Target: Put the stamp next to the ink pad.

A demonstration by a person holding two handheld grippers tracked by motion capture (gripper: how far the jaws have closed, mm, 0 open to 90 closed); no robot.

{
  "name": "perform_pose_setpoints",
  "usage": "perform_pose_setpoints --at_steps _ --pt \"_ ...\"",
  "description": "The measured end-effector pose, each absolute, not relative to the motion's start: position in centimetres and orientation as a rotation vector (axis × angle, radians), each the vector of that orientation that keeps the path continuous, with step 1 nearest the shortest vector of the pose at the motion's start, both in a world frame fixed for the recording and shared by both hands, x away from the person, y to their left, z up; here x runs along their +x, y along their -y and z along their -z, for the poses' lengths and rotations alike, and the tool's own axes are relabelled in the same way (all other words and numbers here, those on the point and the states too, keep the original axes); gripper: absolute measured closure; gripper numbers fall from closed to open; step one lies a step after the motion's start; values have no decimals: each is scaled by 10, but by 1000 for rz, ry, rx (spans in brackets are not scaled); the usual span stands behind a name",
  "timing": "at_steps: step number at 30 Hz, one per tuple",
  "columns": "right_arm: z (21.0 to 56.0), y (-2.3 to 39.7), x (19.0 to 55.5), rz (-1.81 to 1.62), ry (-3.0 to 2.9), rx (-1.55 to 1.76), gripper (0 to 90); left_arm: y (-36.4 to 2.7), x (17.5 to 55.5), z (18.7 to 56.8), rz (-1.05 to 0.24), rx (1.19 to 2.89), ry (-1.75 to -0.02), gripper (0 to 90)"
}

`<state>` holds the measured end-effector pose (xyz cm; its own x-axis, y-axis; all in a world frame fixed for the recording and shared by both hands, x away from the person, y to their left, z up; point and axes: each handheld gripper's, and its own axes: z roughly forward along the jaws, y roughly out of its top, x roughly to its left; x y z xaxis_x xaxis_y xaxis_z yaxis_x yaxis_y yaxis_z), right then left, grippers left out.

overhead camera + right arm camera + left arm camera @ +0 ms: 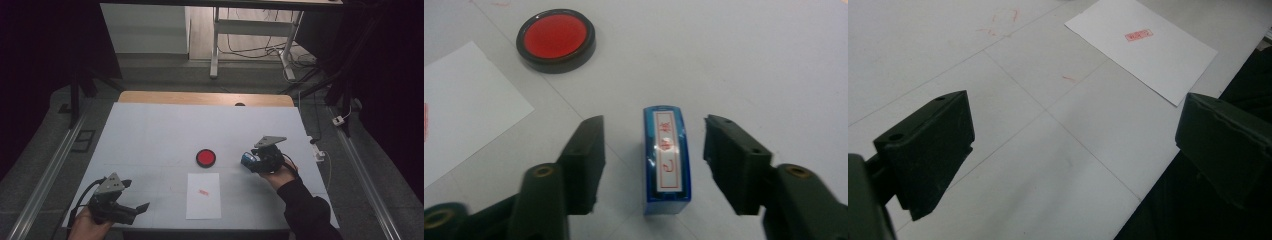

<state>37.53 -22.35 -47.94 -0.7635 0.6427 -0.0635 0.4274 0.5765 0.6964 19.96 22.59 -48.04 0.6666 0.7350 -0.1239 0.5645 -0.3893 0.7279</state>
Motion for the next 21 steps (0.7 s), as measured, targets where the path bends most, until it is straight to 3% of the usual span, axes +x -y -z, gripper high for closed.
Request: perform_pose_setpoints --at_steps 9,21 --pt "471 222 369 -1006 -2459 923 133 -227 199 480 -281 2098 -1001 26" --pt "461 222 351 -1043 -2464 972 41 -228 199 481 -275 2086 -1009 26"
